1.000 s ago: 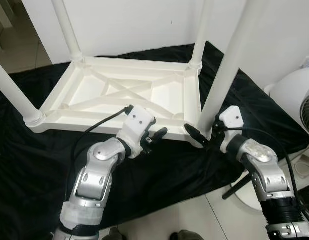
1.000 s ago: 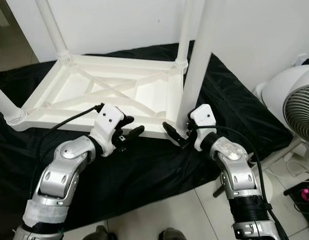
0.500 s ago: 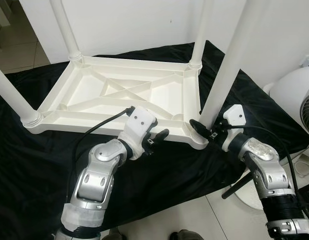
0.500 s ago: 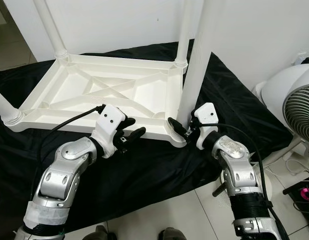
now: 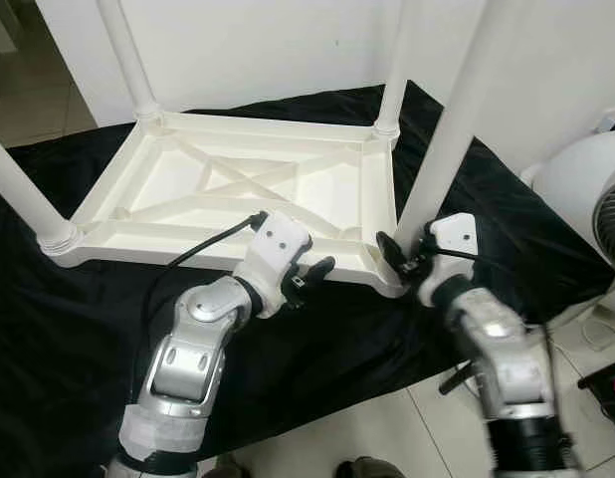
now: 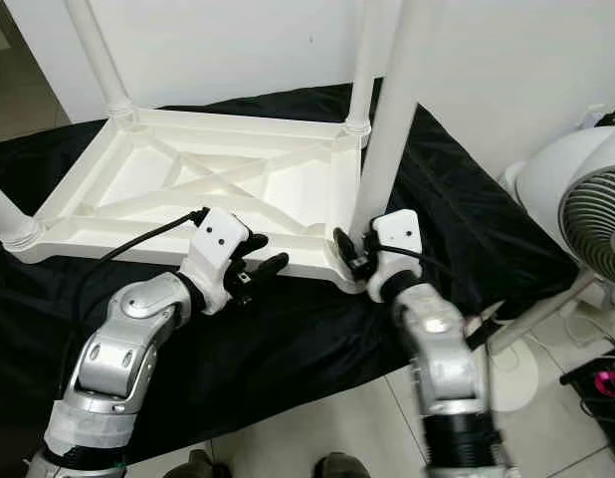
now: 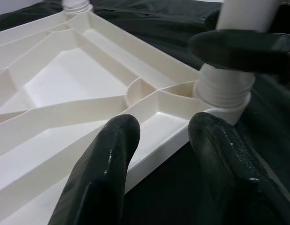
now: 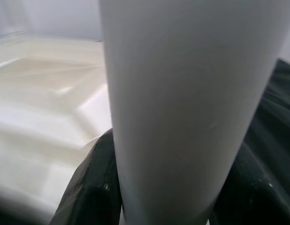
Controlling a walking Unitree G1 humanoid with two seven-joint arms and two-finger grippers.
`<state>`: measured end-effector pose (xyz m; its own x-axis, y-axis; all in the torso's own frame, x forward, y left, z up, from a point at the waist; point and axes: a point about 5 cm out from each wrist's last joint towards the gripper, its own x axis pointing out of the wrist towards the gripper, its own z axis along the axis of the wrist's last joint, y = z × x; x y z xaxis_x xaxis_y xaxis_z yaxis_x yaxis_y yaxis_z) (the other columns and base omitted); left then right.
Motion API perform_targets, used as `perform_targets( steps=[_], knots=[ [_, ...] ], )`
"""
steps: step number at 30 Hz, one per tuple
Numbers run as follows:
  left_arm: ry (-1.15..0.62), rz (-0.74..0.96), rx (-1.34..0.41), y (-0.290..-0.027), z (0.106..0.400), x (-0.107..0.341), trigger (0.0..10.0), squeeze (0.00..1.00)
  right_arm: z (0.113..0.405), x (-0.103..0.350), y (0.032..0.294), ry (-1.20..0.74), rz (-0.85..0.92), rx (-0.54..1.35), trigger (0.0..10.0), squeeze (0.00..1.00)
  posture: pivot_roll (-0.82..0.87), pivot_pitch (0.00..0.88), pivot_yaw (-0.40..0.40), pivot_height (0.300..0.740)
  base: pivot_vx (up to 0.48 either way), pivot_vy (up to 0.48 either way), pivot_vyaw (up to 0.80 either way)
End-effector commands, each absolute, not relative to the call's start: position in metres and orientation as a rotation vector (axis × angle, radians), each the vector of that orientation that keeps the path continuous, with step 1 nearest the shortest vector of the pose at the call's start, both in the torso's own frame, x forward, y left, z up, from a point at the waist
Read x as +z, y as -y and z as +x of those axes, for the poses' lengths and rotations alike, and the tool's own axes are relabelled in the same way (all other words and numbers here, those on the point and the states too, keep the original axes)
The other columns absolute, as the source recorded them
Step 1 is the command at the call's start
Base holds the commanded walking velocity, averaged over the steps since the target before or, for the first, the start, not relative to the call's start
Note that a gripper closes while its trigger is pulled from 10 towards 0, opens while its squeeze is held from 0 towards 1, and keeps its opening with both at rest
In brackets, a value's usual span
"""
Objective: Building children table
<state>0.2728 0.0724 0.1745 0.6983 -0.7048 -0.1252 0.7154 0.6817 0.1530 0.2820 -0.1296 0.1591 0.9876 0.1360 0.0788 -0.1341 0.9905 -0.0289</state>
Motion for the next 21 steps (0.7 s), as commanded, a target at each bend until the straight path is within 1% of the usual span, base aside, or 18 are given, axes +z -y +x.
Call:
perform_targets(
  steps=[1,5,8,14,15,17,21],
  knots=[
    [-0.059,0.207,-0.686,-0.077,0.276,0.174,10.0,0.0,0.281,0.154,0.119,0.037,0.001,0.016,10.0,0.0,-0.11,0.065,0.053,0.74,0.0,0.0,0.0],
    [-0.056,0.208,-0.685,-0.077,0.277,0.174,10.0,0.0,0.282,0.154,0.114,0.032,0.019,-0.002,10.0,0.0,-0.11,0.065,0.053,0.74,0.0,0.0,0.0],
    [-0.046,0.206,-0.686,-0.075,0.275,0.176,10.0,0.0,0.281,0.16,0.105,0.035,0.04,0.006,10.0,0.0,-0.11,0.063,0.05,0.74,0.0,0.0,0.0],
    [-0.045,0.209,-0.685,-0.074,0.274,0.175,10.0,0.0,0.279,0.162,0.104,0.037,0.028,0.015,10.0,0.0,-0.11,0.062,0.045,0.74,0.0,0.0,0.0],
    [-0.04,0.213,-0.681,-0.075,0.274,0.175,10.0,0.0,0.276,0.167,0.103,0.074,0.053,0.045,10.0,1.0,-0.11,0.059,0.038,0.74,0.0,0.0,0.0],
    [-0.038,0.213,-0.68,-0.075,0.274,0.175,10.0,0.0,0.274,0.17,0.103,0.091,0.06,0.047,10.0,1.0,-0.11,0.059,0.038,0.74,0.0,0.0,0.0],
    [-0.018,0.213,-0.679,-0.076,0.272,0.175,10.0,0.0,0.272,0.173,0.111,0.124,0.068,0.062,10.0,1.0,-0.11,0.06,0.03,0.74,0.0,0.0,0.0]
  ],
)
